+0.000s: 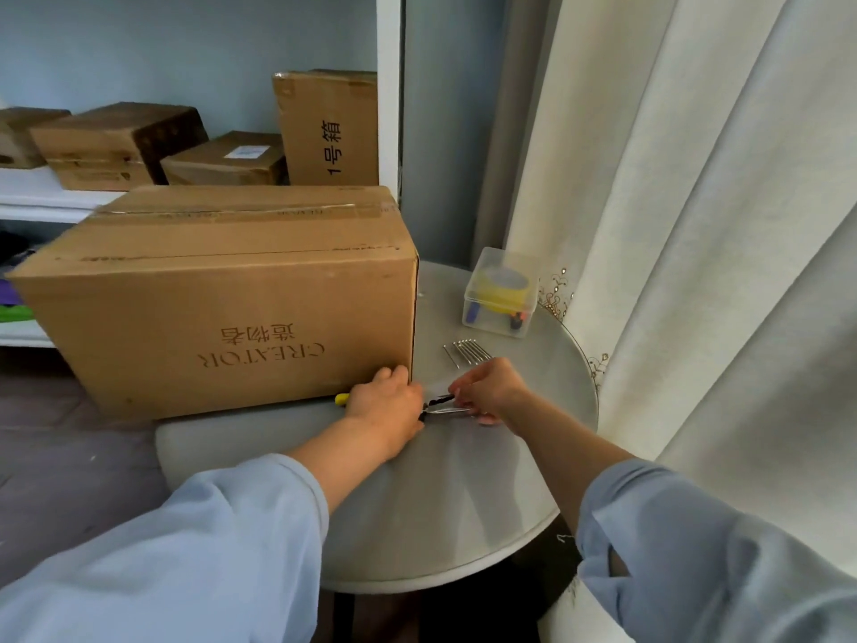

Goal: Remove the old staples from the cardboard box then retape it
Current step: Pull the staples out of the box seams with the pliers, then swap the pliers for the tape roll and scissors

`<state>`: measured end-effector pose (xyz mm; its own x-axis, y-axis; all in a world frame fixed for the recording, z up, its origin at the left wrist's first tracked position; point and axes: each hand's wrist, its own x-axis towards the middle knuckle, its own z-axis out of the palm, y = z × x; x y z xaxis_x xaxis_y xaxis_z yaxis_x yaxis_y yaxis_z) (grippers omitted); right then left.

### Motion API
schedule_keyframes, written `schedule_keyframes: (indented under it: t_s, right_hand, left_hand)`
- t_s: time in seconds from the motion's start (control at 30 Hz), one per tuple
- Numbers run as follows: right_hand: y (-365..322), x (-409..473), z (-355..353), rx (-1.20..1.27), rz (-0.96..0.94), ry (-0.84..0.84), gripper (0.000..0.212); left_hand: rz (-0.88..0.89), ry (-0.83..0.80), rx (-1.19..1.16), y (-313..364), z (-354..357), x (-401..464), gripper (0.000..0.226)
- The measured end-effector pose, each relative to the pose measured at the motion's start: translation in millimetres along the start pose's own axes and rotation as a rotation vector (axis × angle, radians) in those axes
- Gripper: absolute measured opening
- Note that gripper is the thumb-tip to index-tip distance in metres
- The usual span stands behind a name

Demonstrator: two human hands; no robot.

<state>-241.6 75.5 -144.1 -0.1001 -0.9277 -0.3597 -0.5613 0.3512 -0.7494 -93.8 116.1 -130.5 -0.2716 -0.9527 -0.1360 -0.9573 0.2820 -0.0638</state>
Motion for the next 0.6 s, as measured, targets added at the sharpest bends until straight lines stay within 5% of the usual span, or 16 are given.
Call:
schedule_keyframes:
  t_s: [0.2,0.47,0.6]
  right_hand:
    - [-13.7,9.6,-7.0,-0.302,-0.103,0.38,0.029]
    - [-33.3,56.4,-35.8,-0.392,-0.194,0.485,0.063]
    - [-41.9,86.3,-48.8,-0.466,-0.171,0.431,0.074]
  left_hand:
    - [0.111,0.066,-0.016,12.0,-15.9,22.2,0.025]
    - [-0.072,0.007,-1.007,29.5,-39.2,74.3,0.046]
    - [-0.134,0.067,-1.244,26.9,-45.7,97.3,0.048]
